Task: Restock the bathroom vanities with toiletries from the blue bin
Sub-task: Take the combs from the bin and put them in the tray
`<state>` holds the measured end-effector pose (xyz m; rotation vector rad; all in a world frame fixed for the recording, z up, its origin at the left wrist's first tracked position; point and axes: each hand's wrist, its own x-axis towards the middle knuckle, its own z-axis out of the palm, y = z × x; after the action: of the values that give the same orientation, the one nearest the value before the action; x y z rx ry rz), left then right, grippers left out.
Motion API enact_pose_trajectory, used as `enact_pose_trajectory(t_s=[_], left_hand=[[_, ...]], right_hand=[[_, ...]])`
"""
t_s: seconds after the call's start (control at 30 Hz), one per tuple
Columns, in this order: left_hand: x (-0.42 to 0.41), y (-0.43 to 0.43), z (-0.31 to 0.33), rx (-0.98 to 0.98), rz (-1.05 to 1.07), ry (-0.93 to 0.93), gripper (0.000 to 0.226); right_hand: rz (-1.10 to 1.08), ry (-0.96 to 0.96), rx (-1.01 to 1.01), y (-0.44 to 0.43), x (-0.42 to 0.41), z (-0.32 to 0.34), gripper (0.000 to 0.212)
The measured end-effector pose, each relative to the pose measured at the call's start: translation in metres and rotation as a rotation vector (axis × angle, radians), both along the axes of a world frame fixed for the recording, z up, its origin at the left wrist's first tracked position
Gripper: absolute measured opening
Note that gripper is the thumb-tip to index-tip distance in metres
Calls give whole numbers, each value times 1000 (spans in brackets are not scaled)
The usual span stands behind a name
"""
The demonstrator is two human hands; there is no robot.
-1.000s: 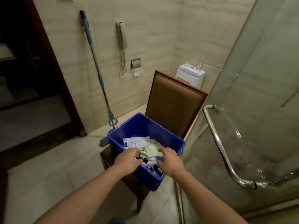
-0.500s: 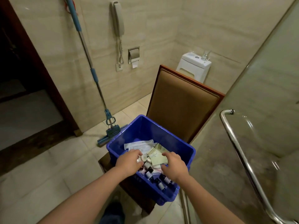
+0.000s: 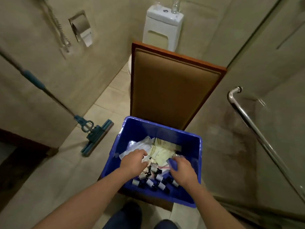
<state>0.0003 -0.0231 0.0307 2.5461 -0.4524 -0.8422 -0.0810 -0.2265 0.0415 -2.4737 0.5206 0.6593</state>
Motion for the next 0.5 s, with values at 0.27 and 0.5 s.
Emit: enact_pose_trajectory(t_s=[0.27,0.5], left_hand=[[23,-13,-41,-11,-65,117,38],[32,-32,-84,8,-90,176,39]], right_hand=[[-167,97,5,2,-7,-24,52],[-241,131,40,-8,-5,-64,49]])
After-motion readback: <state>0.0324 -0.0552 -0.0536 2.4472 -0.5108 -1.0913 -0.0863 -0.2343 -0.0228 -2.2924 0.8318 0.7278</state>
